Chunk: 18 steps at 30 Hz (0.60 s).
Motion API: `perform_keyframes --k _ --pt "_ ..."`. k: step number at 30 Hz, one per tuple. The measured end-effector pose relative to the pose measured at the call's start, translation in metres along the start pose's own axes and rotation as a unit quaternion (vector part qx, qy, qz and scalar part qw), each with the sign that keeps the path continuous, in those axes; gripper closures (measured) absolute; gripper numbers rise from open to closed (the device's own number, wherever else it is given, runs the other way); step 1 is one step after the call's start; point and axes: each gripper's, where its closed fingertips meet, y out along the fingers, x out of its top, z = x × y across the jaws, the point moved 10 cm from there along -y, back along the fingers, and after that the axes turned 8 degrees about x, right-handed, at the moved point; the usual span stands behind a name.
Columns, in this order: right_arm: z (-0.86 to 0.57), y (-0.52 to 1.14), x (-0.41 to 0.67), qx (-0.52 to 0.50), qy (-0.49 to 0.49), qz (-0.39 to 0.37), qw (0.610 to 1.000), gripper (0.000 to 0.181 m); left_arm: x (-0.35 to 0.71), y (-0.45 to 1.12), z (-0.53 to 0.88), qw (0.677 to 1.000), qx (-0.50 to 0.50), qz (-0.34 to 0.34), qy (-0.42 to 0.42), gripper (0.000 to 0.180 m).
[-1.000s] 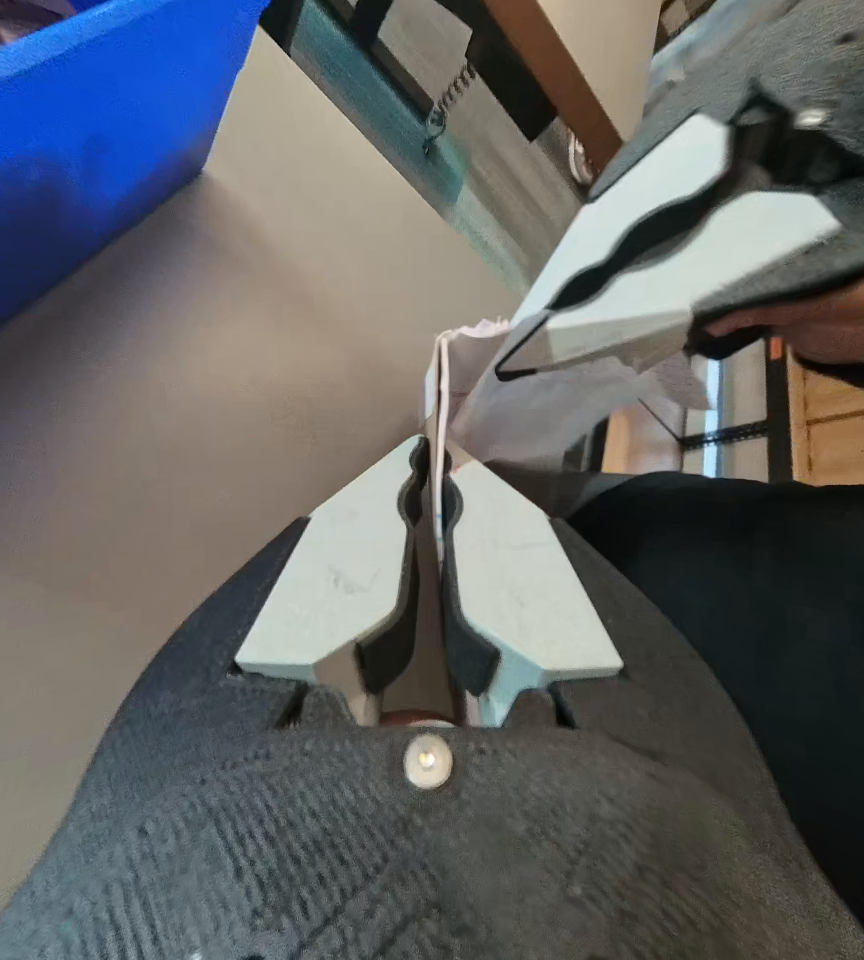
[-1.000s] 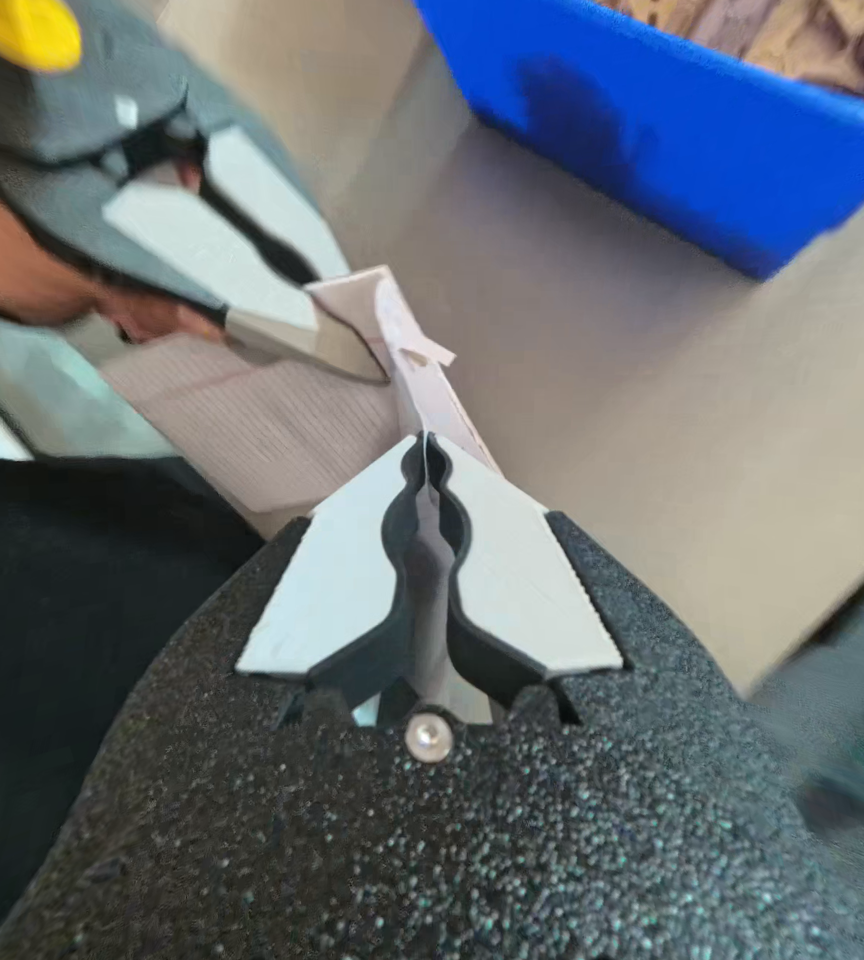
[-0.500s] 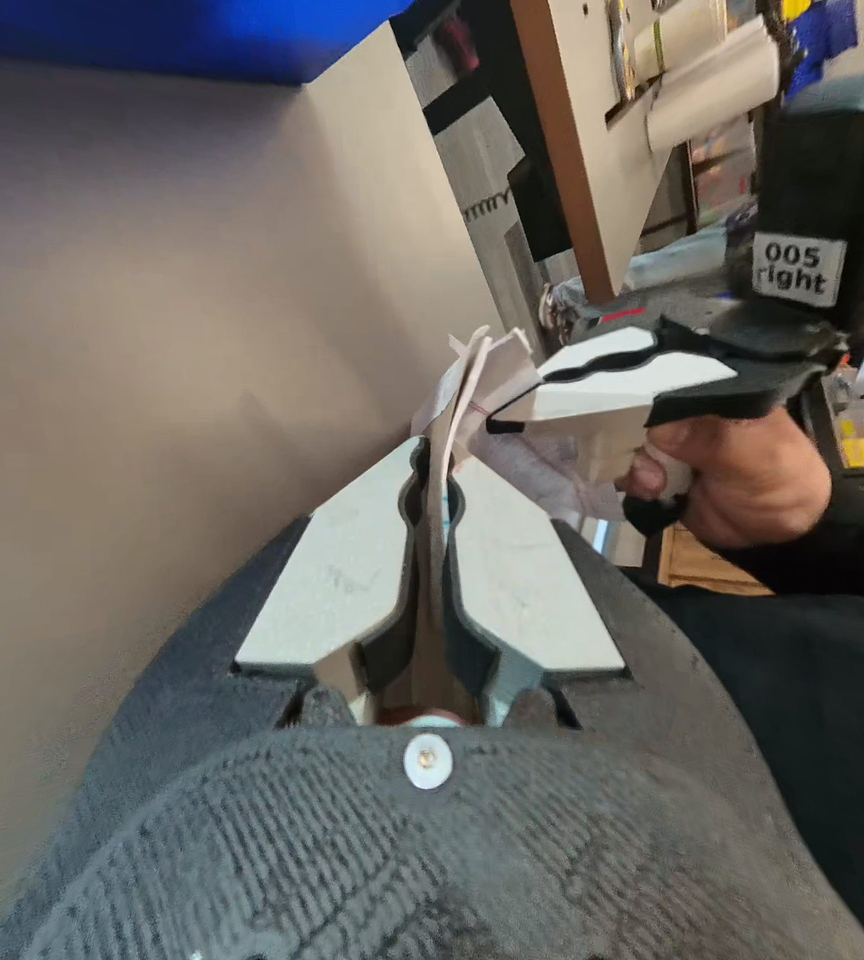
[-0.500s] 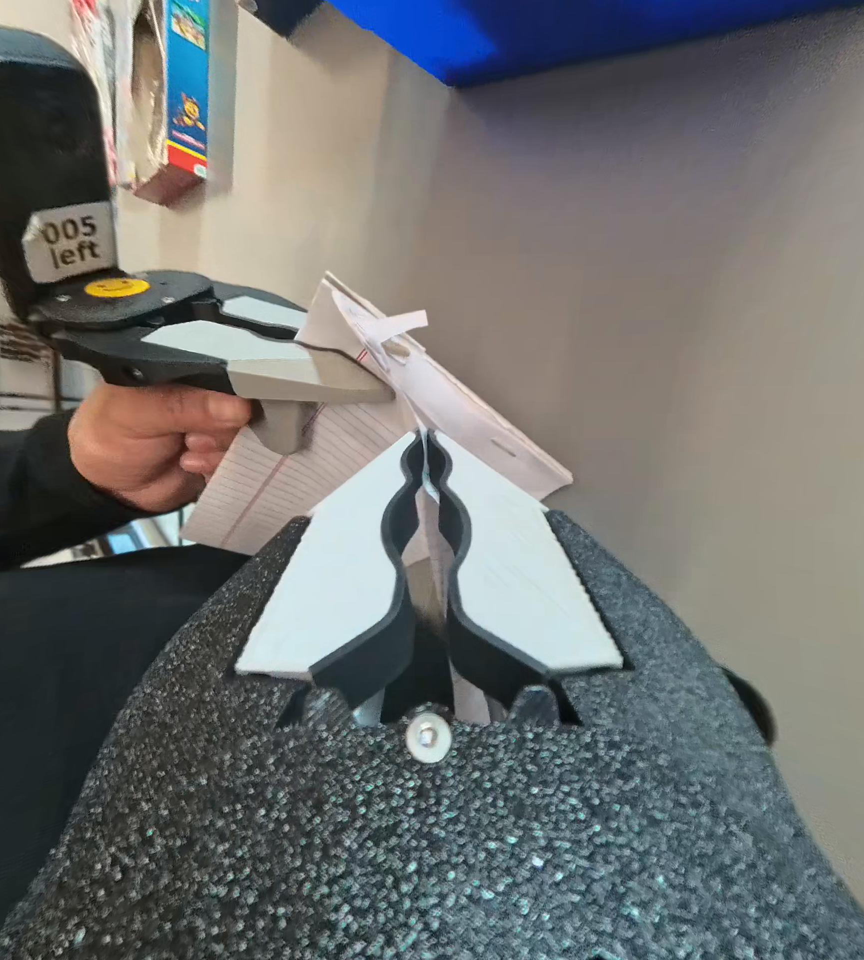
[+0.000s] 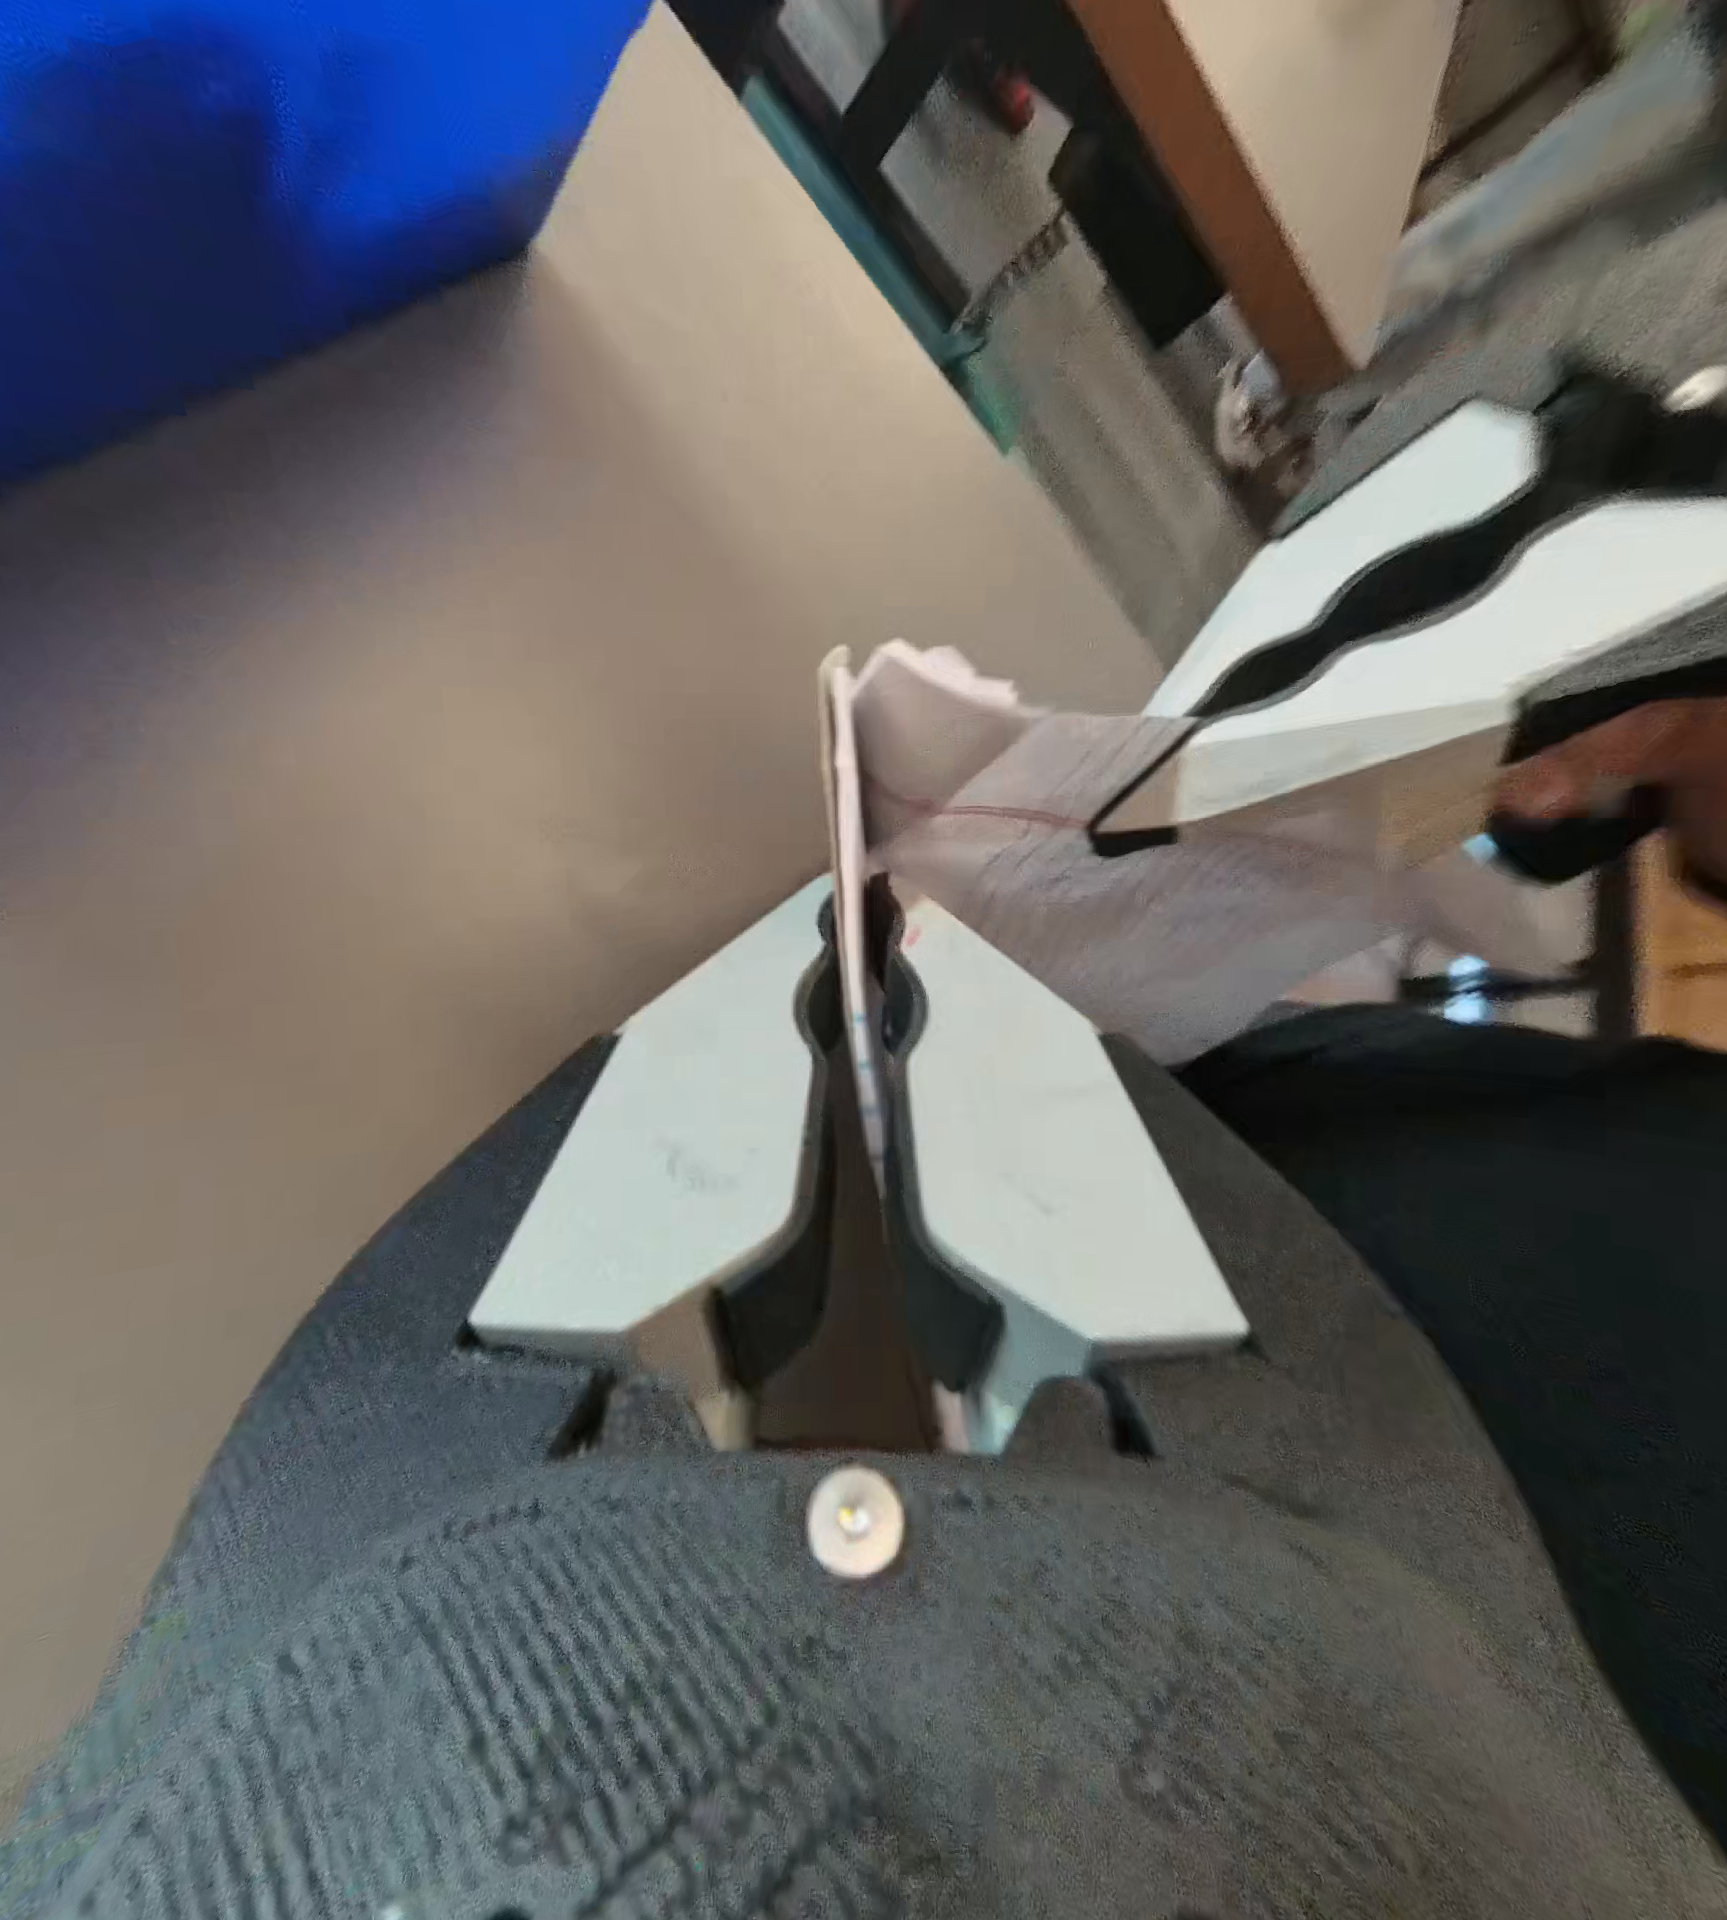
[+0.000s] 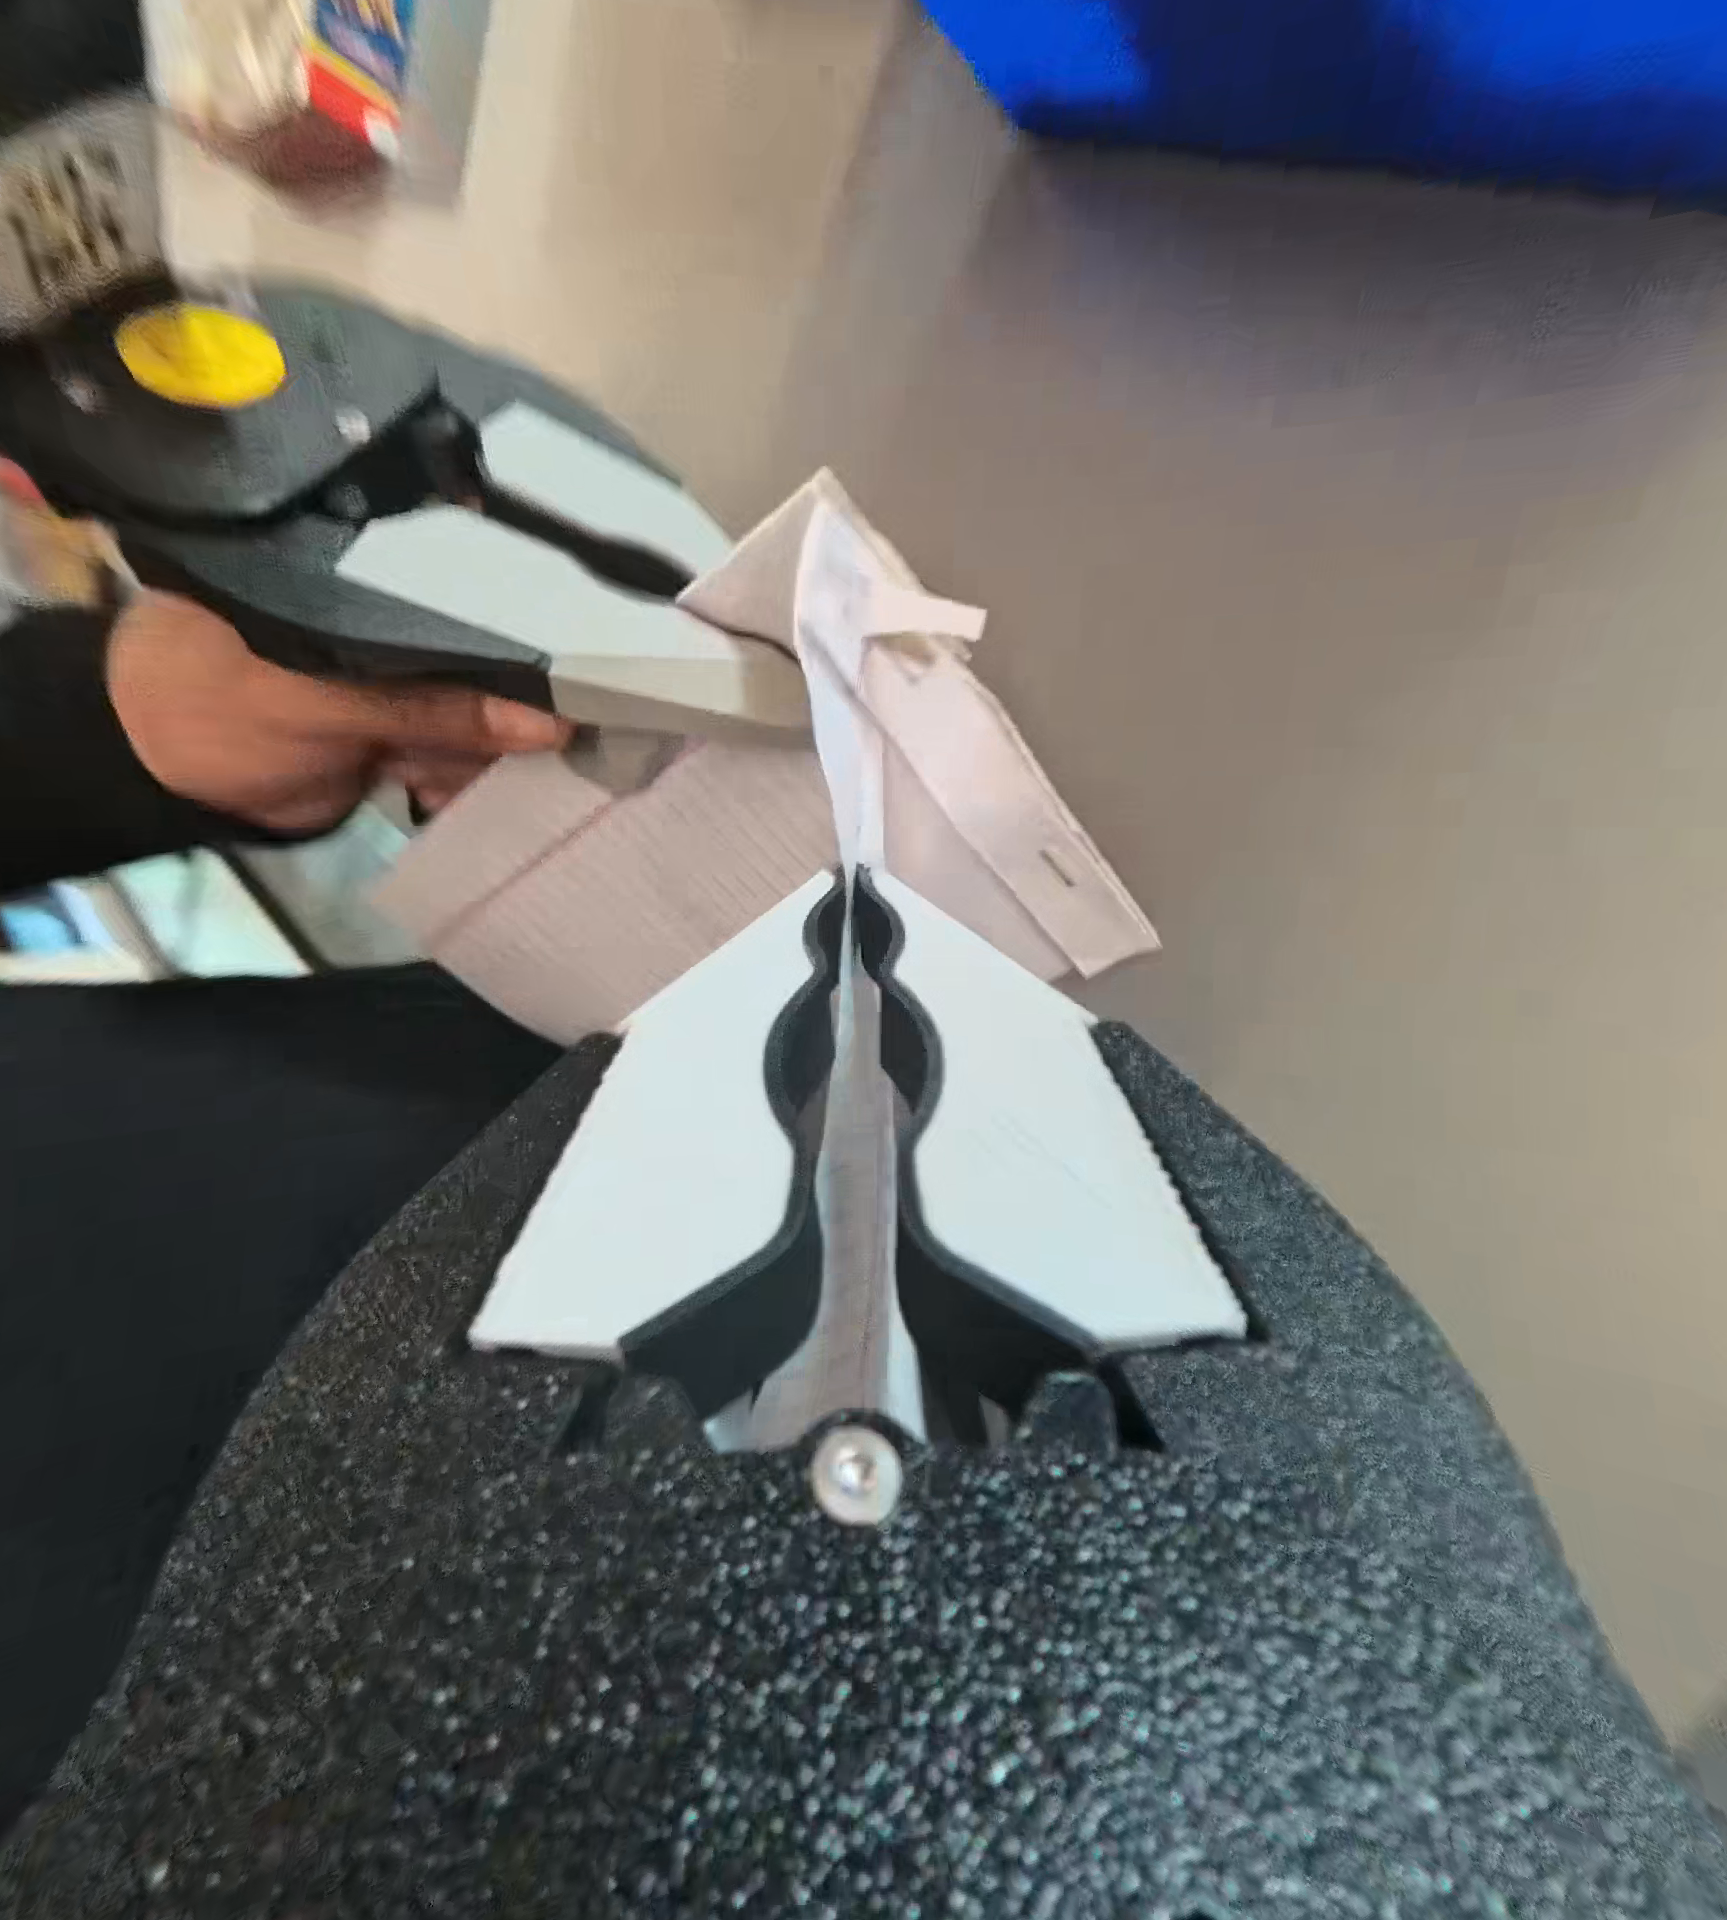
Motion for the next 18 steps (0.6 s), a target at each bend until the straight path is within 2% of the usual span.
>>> perform_keyframes --k 3,5,8,9,10,13,15,16,17,18 --pt "0.012 -0.007 0.016 -0.052 -0.066 0.032 0.996 0.170 0.009 0.001 0.003 0.999 -0.009 0.034 0.011 0.179" --pt "0.017 -0.005 0.022 -0.048 -0.075 0.035 0.995 0.173 0.012 0.001 0.001 0.999 -0.013 0.043 0.023 0.179" --pt "0.018 0.006 0.024 -0.054 -0.087 0.057 0.993 0.167 0.013 0.000 -0.003 0.998 -0.002 0.052 0.034 0.177" --pt "0.019 0.009 0.023 -0.058 -0.097 0.062 0.992 0.169 0.014 -0.001 -0.002 0.998 0.002 0.056 0.040 0.176" --pt "0.022 0.011 0.023 -0.060 -0.109 0.065 0.990 0.179 0.014 -0.003 -0.002 0.997 0.004 0.056 0.051 0.176" --pt "0.031 0.016 0.025 -0.044 -0.122 0.070 0.989 0.181 0.018 -0.007 -0.001 0.996 -0.009 0.050 0.071 0.179" --pt "0.036 0.022 0.028 -0.036 -0.118 0.076 0.990 0.181 0.021 -0.011 -0.001 0.999 -0.013 0.030 0.028 0.180" --pt "0.036 0.022 0.029 -0.039 -0.105 0.063 0.992 0.181 0.019 -0.015 0.005 1.000 -0.011 0.019 -0.019 0.180" --pt "0.024 0.017 0.023 -0.063 -0.081 0.039 0.994 0.181 0.014 -0.019 0.019 0.996 -0.009 0.003 -0.090 0.180" --pt "-0.003 0.003 0.006 -0.085 -0.018 0.016 0.996 0.181 0.005 -0.025 0.040 0.984 0.001 -0.023 -0.177 0.180"
